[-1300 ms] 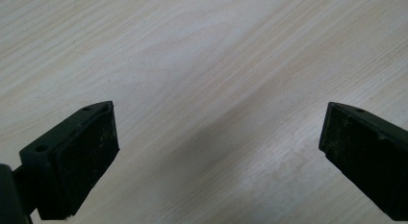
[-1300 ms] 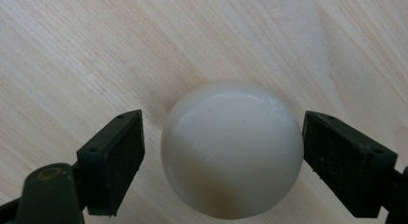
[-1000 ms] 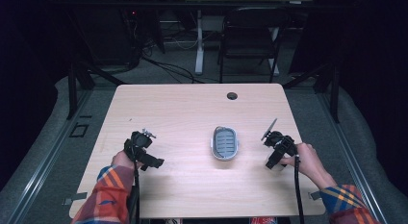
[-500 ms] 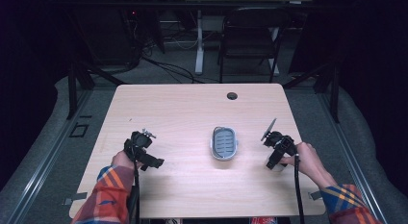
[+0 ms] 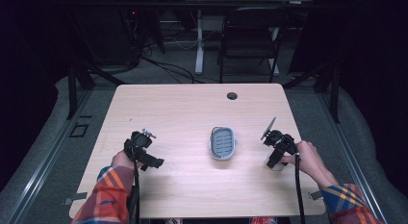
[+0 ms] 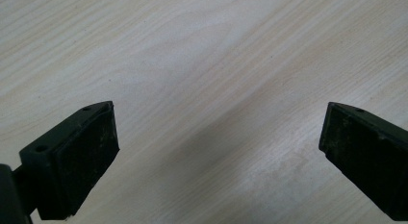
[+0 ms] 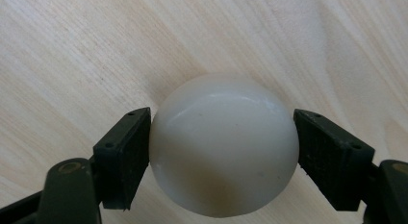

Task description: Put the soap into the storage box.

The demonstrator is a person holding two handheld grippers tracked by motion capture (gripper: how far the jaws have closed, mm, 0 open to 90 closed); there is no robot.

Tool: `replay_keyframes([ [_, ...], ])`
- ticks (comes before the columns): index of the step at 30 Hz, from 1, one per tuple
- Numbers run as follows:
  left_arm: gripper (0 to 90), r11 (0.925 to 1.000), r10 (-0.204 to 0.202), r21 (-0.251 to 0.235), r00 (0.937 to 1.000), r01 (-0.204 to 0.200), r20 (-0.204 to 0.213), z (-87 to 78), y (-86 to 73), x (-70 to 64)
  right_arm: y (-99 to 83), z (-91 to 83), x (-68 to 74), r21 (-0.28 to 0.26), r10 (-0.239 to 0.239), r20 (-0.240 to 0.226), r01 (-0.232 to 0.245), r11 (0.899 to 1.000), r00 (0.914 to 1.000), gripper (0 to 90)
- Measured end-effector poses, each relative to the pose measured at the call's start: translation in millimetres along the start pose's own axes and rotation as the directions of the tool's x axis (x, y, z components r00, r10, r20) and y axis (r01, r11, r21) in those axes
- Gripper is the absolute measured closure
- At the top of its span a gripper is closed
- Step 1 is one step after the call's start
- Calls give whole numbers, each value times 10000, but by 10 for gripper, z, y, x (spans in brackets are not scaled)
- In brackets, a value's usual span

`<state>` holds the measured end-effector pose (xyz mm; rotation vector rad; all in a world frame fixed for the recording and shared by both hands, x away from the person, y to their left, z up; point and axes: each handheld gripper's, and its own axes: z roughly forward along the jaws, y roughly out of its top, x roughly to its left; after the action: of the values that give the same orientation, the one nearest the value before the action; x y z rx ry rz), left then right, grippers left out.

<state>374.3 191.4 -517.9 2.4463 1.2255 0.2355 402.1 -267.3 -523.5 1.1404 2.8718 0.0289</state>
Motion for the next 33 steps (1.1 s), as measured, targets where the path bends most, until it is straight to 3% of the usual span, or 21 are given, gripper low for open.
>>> replay_keyframes([
  [5,0,10000,9,30,10000,-9,-2,-1,1,3,50,-23,0,-101,-16,-23,15,9999,10000,234],
  [6,0,10000,9,12,10000,-9,-3,0,0,3,48,0,18,-459,205,-80,-208,9987,9998,234],
  [8,0,10000,15,16,10000,-15,-1,-1,0,4,73,-19,17,-240,38,38,-37,9997,10000,233],
  [9,0,10000,18,17,10000,-18,-5,-2,0,4,98,-55,2,152,-323,58,322,9994,9995,233],
  [10,0,10000,16,19,10000,-16,-7,-2,0,3,95,-39,18,-163,-188,28,188,9997,9998,233],
  [12,0,10000,7,16,10000,-7,-2,-2,0,1,106,-48,41,-209,-61,-43,60,9998,10000,233],
  [13,0,10000,0,7,10000,0,-7,-1,0,0,123,-67,41,-140,-289,32,290,9995,9996,234],
  [20,0,10000,-3,34,10000,3,4,2,2,0,159,-89,71,-251,-204,-53,203,9995,9998,233],
  [33,0,10000,2,34,10000,-2,9,1,1,1,277,-217,99,-296,-609,45,610,9977,9981,233],
])
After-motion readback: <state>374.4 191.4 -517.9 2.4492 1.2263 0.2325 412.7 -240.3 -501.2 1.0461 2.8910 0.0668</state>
